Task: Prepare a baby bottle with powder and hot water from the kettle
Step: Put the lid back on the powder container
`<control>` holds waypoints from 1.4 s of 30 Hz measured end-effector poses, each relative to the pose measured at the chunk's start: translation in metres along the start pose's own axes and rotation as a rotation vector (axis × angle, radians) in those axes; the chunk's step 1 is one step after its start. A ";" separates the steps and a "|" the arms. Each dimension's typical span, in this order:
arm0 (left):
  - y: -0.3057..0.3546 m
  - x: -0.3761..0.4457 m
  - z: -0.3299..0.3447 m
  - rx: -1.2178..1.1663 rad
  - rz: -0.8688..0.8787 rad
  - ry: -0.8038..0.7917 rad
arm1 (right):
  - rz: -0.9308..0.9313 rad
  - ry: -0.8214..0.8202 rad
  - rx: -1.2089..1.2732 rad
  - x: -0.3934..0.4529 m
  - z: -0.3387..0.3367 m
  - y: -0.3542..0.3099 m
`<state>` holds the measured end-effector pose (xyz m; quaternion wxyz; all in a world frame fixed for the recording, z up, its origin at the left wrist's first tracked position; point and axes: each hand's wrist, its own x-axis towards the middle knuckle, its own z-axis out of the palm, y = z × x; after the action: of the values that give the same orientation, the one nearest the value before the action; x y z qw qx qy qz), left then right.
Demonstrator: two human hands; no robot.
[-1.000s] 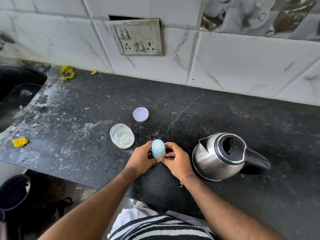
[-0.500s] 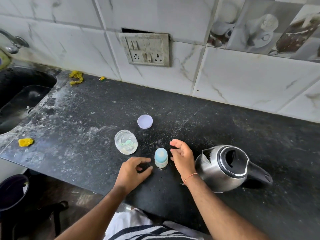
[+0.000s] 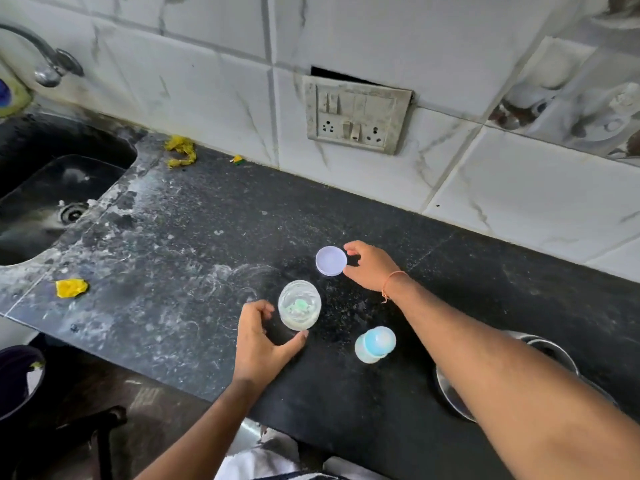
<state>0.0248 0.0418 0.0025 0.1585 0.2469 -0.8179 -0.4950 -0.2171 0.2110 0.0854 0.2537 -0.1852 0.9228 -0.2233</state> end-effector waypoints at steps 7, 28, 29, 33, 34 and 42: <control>-0.018 0.035 -0.016 0.046 0.075 -0.378 | 0.049 -0.094 -0.240 0.040 0.029 -0.014; -0.019 0.063 0.000 -0.038 0.111 -0.473 | -0.311 -0.035 -0.680 -0.077 0.008 -0.070; -0.019 0.061 -0.001 -0.041 0.109 -0.471 | -0.317 -0.030 -0.656 -0.081 0.008 -0.073; -0.016 0.057 -0.001 -0.045 0.118 -0.459 | -0.329 -0.060 -0.506 -0.090 0.014 -0.082; -0.016 0.056 -0.001 -0.047 0.123 -0.453 | -0.333 -0.070 -0.483 -0.091 0.016 -0.084; -0.008 0.051 -0.004 -0.043 0.101 -0.468 | -0.420 -0.063 -0.512 -0.076 0.042 -0.094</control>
<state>-0.0136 0.0067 -0.0020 -0.0056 0.0809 -0.8329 -0.5474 -0.1113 0.1546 0.1299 0.1758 -0.4361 0.8822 -0.0256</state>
